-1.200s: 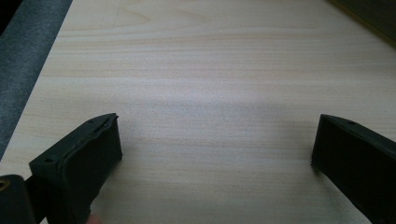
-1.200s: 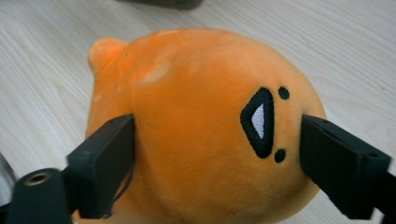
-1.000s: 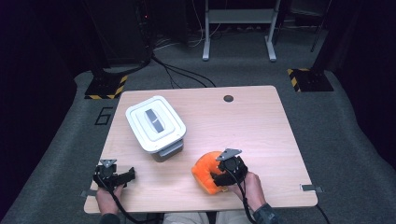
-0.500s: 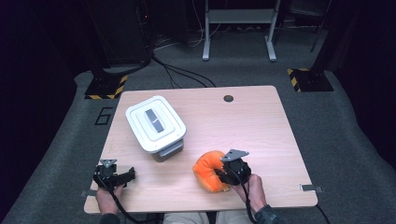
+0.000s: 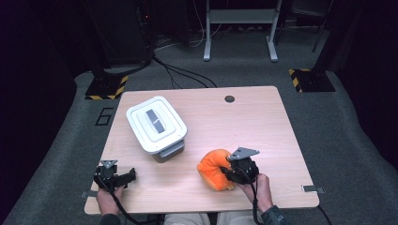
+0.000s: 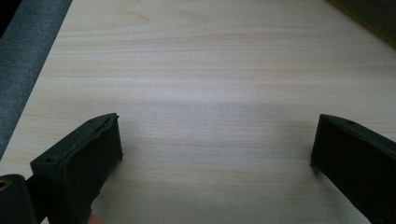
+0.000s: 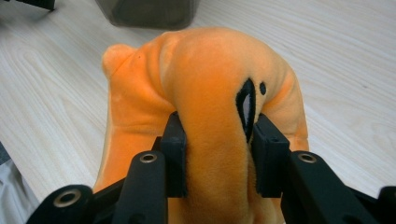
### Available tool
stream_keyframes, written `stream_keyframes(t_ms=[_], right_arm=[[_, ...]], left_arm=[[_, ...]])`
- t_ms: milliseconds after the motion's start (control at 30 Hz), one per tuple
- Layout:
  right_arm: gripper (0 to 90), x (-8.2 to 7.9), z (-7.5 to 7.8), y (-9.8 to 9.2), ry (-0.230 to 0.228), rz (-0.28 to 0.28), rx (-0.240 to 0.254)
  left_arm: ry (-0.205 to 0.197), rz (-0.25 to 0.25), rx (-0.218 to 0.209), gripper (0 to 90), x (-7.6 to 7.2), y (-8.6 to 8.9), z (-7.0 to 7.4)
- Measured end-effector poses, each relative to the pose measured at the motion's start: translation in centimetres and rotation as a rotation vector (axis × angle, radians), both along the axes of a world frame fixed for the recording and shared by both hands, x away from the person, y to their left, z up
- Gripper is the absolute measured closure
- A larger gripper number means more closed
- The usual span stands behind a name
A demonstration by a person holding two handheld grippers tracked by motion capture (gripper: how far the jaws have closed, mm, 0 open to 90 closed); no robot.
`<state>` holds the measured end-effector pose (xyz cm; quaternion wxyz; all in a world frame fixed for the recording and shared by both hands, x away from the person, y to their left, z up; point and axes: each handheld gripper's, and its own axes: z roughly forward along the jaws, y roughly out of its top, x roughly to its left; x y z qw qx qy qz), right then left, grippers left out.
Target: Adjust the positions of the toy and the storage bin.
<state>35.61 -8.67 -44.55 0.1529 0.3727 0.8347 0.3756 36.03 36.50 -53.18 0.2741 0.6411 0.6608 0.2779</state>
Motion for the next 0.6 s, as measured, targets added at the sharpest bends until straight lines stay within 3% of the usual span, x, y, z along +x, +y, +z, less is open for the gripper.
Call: stream_keyframes(t_ms=[600], right_arm=[[62.1,0.6,1.7,-2.8,-0.030,-0.065,-0.034]], left_arm=[[0.000,0.001,0.000,1.6,0.0,0.0,0.0]])
